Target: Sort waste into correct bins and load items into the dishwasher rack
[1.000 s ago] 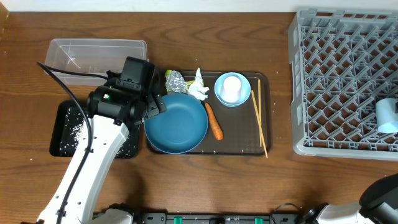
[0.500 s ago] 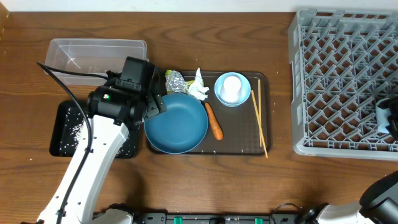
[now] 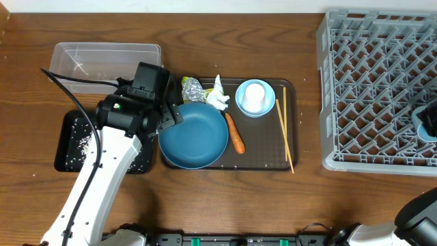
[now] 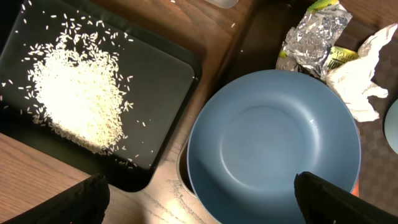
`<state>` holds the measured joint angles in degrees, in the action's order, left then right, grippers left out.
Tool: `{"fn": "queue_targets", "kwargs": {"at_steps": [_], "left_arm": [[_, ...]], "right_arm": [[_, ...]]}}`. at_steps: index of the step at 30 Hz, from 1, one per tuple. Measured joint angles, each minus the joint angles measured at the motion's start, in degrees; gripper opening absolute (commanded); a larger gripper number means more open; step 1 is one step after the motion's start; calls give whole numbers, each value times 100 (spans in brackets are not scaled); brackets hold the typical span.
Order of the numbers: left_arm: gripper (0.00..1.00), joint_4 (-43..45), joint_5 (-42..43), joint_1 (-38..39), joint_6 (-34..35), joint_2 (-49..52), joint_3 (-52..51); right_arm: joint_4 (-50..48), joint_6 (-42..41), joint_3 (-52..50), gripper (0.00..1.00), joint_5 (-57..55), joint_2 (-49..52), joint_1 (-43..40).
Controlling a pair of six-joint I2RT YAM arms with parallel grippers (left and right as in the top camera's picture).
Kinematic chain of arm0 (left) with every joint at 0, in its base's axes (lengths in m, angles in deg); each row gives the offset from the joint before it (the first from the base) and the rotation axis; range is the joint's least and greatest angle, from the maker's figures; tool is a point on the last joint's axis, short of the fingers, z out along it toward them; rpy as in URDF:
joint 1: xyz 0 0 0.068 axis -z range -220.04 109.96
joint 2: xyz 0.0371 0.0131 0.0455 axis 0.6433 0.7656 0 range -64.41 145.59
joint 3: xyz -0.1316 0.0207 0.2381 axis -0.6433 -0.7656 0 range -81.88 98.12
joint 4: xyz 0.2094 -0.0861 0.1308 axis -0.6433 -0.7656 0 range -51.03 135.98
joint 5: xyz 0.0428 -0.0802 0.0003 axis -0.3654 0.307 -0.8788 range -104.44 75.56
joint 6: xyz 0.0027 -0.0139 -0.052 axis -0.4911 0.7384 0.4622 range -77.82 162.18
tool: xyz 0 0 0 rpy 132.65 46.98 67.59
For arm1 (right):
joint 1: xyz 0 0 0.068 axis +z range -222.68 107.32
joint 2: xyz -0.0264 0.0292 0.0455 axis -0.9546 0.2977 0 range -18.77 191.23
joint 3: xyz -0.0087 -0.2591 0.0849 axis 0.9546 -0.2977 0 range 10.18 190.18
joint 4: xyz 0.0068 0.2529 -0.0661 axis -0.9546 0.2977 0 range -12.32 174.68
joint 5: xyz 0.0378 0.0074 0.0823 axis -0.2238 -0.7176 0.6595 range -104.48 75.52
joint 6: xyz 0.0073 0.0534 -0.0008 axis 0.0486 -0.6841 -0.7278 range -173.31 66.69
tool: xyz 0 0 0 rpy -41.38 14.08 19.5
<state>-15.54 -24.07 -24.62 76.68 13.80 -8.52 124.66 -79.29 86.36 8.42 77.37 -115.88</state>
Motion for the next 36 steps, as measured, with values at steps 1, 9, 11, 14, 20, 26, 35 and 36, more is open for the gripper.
{"fn": "queue_targets", "kwargs": {"at_steps": [1, 9, 11, 14, 20, 26, 35, 36], "left_arm": [[98, 2, -2, 0, 2, 0, 0], [98, 0, -2, 0, 2, 0, 0], [98, 2, 0, 0, 2, 2, 0], [98, 2, 0, 0, 2, 0, 0], [98, 2, -2, 0, 2, 0, 0], [98, 0, -2, 0, 2, 0, 0], [98, 2, -2, 0, 2, 0, 0], [98, 2, -2, 0, 2, 0, 0]], "right_arm": [[-52, 11, 2, 1, 66, -2, 4], [-568, 79, 13, 1, 841, 0, -48], [-852, 199, 9, 1, 1309, 0, -48], [-1283, 505, 7, 1, 2094, 2, -44], [-1460, 1412, 7, 1, 3274, 2, 144], [-1475, 2194, 7, 1, 4057, 258, 575], [-2063, 2549, -7, 1, 4756, 1217, 1163], [-2159, 2562, -7, 1, 4883, 1294, 1163]]}}
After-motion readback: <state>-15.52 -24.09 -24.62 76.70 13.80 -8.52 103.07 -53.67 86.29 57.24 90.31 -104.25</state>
